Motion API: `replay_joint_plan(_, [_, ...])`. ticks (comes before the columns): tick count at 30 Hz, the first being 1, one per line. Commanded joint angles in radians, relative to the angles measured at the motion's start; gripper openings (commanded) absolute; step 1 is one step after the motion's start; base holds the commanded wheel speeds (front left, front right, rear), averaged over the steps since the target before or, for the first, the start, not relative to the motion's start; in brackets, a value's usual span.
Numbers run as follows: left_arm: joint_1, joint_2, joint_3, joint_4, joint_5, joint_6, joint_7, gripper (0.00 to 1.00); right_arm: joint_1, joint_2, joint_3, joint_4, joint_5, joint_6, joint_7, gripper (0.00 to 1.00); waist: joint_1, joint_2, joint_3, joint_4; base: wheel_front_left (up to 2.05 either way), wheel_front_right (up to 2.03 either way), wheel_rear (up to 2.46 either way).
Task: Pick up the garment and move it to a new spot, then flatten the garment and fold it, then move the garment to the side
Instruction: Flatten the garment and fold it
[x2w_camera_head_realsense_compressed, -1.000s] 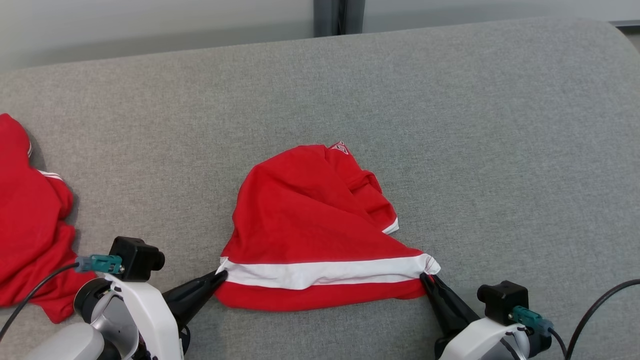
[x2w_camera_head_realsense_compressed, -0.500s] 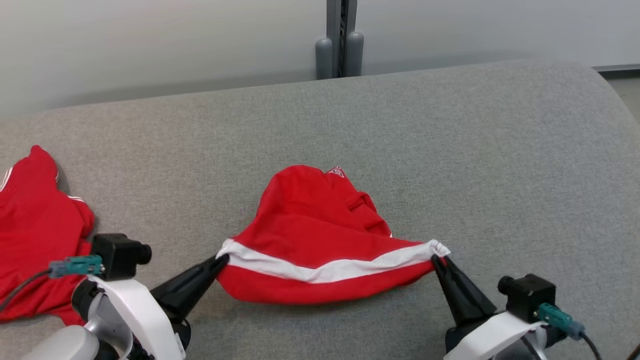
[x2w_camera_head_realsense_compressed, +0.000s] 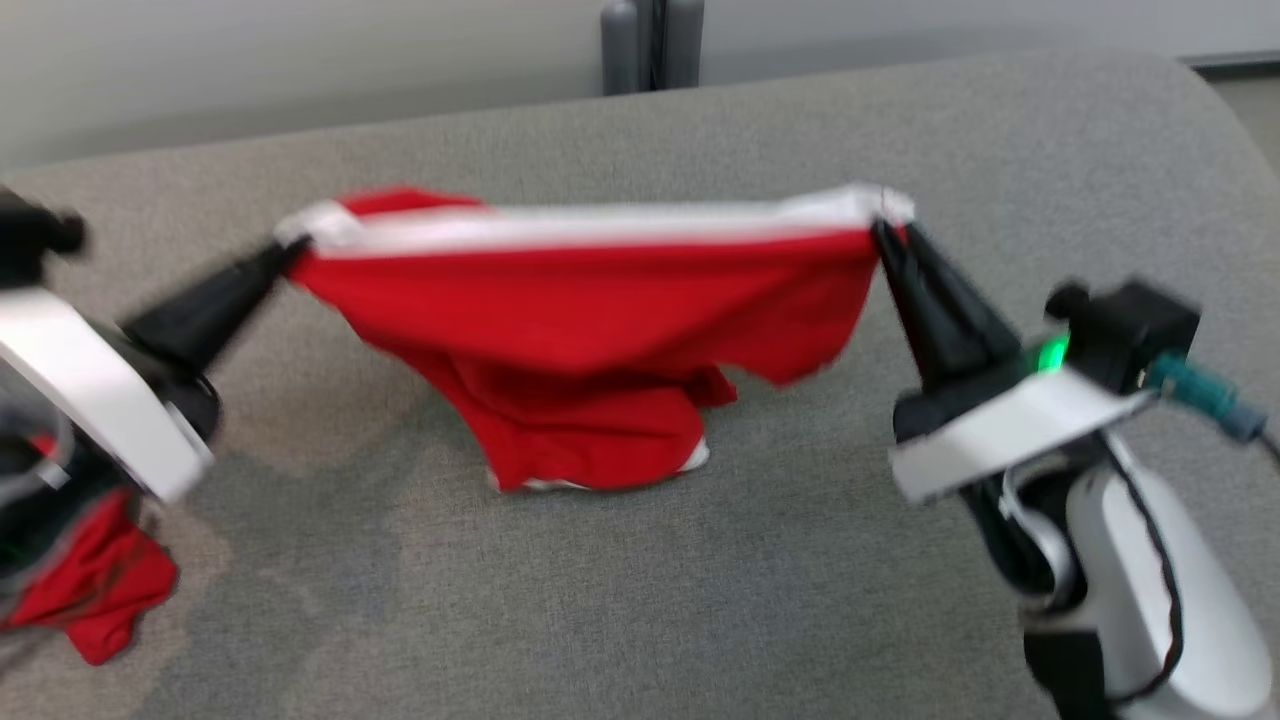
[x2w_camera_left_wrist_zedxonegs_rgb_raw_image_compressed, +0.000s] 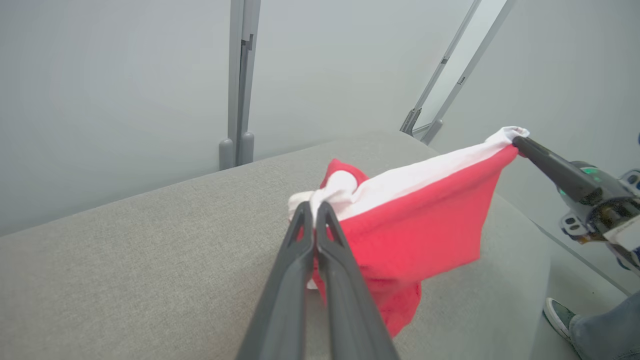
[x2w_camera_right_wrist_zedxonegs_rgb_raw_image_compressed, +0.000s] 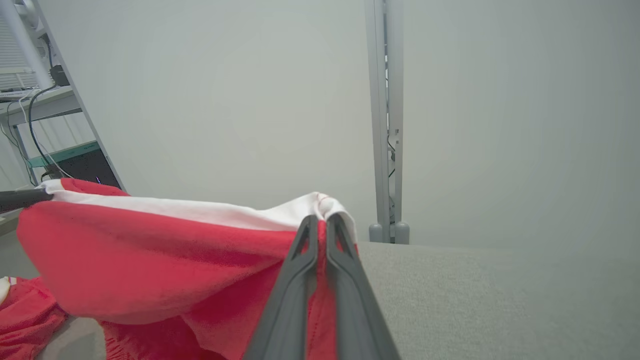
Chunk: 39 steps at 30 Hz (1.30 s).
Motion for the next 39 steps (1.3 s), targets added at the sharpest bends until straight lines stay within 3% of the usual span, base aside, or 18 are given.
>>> replay_joint_plan(1, [-0.079,0.025,0.034,0.02,-0.037,-0.015,0.028,0.0,-0.091,-0.006,-0.004,-0.004,-0.001,0.0,0.012,0.0,0.0,0.0,0.093,-0.004,0.0,0.0,0.0])
replay_joint_plan(5, [-0.234,0.062,0.098,0.072,-0.137,-0.024,0.102,0.0,-0.287,-0.007,-0.002,0.024,0.001,0.0,0.024,0.0,0.0,0.0,0.195,-0.005,0.0,0.0,0.0])
replay_joint_plan(12, [-0.482,0.117,0.144,0.118,-0.171,-0.023,0.163,0.0,-0.579,-0.009,-0.027,0.1,0.002,0.0,0.015,0.0,0.0,0.0,0.333,-0.003,0.0,0.0,0.0])
replay_joint_plan(19, [-0.744,0.129,0.143,0.201,-0.127,-0.02,0.136,0.0,-0.874,-0.013,-0.103,0.18,-0.036,-0.005,-0.025,0.0,0.0,0.0,0.44,-0.006,0.0,0.0,0.0])
replay_joint_plan(27, [-0.963,0.11,0.115,0.286,-0.118,-0.016,0.069,0.0,-1.154,-0.02,-0.208,0.261,-0.171,-0.008,-0.049,0.0,0.0,0.0,0.483,-0.012,0.0,0.0,0.0])
replay_joint_plan(32, [-1.001,0.08,0.072,0.314,-0.167,-0.016,0.062,0.0,-1.2,-0.017,-0.181,0.29,-0.194,-0.008,-0.022,0.0,0.0,0.0,0.475,-0.01,0.0,0.0,0.0])
replay_joint_plan(39, [-0.863,0.113,-0.041,0.27,-0.198,-0.02,0.01,0.0,-1.021,-0.012,-0.129,0.286,-0.151,-0.006,-0.027,0.0,0.0,0.0,0.436,-0.003,0.0,0.0,0.0])
